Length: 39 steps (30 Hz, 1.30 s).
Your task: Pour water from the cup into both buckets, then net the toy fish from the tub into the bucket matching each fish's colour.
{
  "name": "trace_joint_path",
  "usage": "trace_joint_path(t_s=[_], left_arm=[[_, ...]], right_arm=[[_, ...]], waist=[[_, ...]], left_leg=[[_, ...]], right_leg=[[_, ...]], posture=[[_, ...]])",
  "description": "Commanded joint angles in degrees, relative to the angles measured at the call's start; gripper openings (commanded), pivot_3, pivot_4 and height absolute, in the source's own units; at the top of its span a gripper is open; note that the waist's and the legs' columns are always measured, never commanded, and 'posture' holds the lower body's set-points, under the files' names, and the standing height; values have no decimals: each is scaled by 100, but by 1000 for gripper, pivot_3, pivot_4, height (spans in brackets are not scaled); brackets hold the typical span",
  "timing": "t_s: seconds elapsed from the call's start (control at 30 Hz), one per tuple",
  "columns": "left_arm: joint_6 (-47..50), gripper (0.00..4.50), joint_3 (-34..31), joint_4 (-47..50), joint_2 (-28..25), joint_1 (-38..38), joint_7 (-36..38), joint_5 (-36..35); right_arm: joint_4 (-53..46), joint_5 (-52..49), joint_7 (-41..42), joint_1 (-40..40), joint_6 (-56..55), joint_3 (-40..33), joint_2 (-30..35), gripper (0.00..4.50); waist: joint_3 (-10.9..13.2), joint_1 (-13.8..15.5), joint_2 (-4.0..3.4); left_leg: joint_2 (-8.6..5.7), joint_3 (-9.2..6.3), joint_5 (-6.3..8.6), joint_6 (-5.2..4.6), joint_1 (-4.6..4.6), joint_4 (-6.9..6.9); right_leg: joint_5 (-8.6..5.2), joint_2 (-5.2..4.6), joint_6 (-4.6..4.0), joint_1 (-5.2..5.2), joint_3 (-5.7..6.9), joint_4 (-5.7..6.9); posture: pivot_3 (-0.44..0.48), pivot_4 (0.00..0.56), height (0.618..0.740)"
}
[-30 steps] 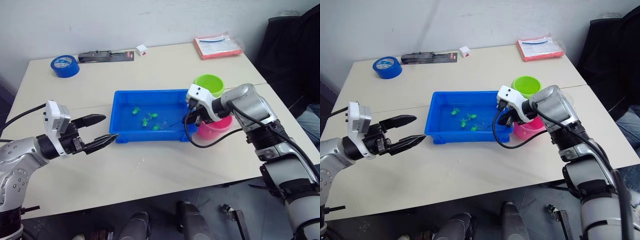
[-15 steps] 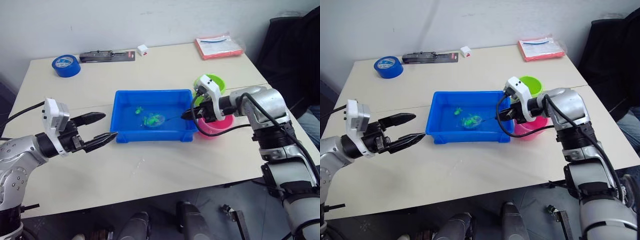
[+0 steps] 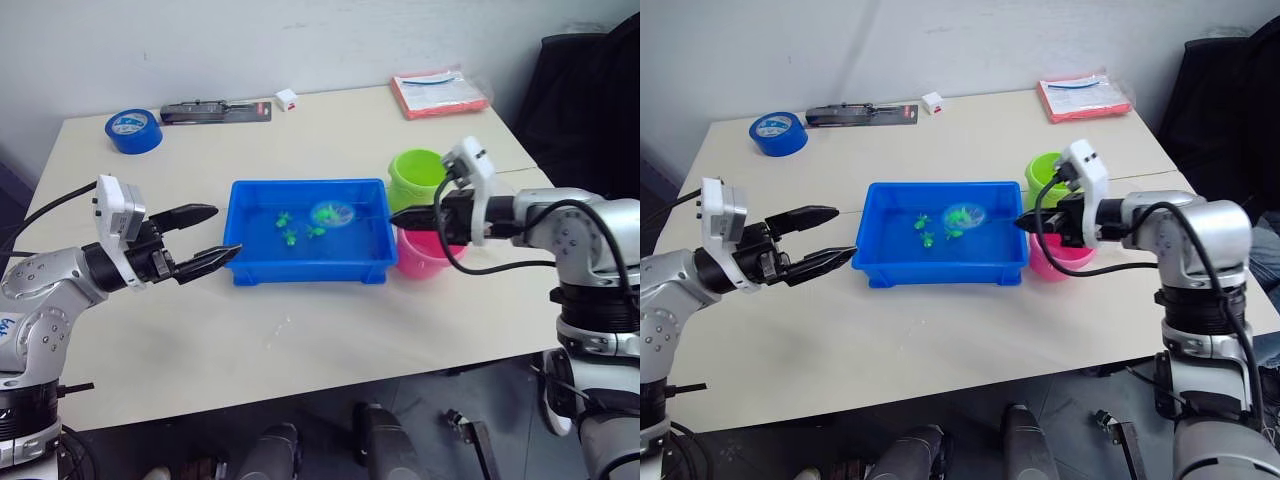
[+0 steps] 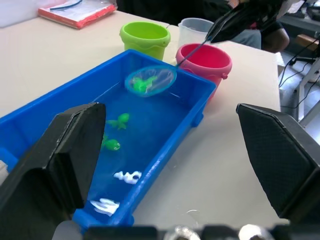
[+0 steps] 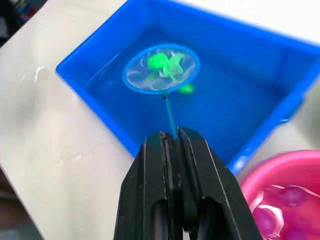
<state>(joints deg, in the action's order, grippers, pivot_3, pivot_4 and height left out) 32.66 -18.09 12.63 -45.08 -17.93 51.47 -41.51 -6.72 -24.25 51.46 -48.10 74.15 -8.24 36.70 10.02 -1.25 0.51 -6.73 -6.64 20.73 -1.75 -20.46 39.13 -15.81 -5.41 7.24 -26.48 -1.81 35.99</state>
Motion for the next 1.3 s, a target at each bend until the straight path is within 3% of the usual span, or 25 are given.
trace_joint_path(t_s=[0.03, 0.3, 0.53, 0.87, 1.3], left_arm=[[-280, 4500, 98, -139, 78, -258, 117, 117], [-537, 4500, 388, -539, 220, -673, 308, 334], [-635, 4500, 485, -684, 274, -812, 380, 432], [-735, 4500, 497, -603, 385, -743, 311, 494], [-898, 4500, 609, -674, 665, -810, 293, 656]], right_arm=[[-214, -177, -372, -82, 6, -489, 124, 794], [476, 161, -1145, -315, -754, -714, 458, 794], [1290, 1115, -1432, -489, -2491, 290, 630, 794], [1914, 3352, -1654, -221, -5683, 1897, 1323, 794], [1822, 5507, -2281, 378, -7437, 2468, 1905, 794]], waist=[[0, 5, 0], [0, -34, 0], [0, -38, 0], [0, -34, 0], [0, -34, 0]], left_leg=[[0, 0, 0, 0, 0, 1], [1, 3, 0, 0, 0, -3], [0, 7, 0, -1, 0, -2], [-1, 8, -1, -1, 0, -1], [0, 13, -1, 0, 0, 2]], right_leg=[[0, 0, 0, 0, 0, 0], [0, 0, 1, -2, -2, 2], [1, 0, 1, -5, -4, 4], [1, 1, 1, -7, -4, 1], [1, 2, 1, -10, -5, 0]], posture=[[0, 150, 740], [0, 150, 740], [0, 150, 740], [0, 150, 740], [0, 150, 740]])
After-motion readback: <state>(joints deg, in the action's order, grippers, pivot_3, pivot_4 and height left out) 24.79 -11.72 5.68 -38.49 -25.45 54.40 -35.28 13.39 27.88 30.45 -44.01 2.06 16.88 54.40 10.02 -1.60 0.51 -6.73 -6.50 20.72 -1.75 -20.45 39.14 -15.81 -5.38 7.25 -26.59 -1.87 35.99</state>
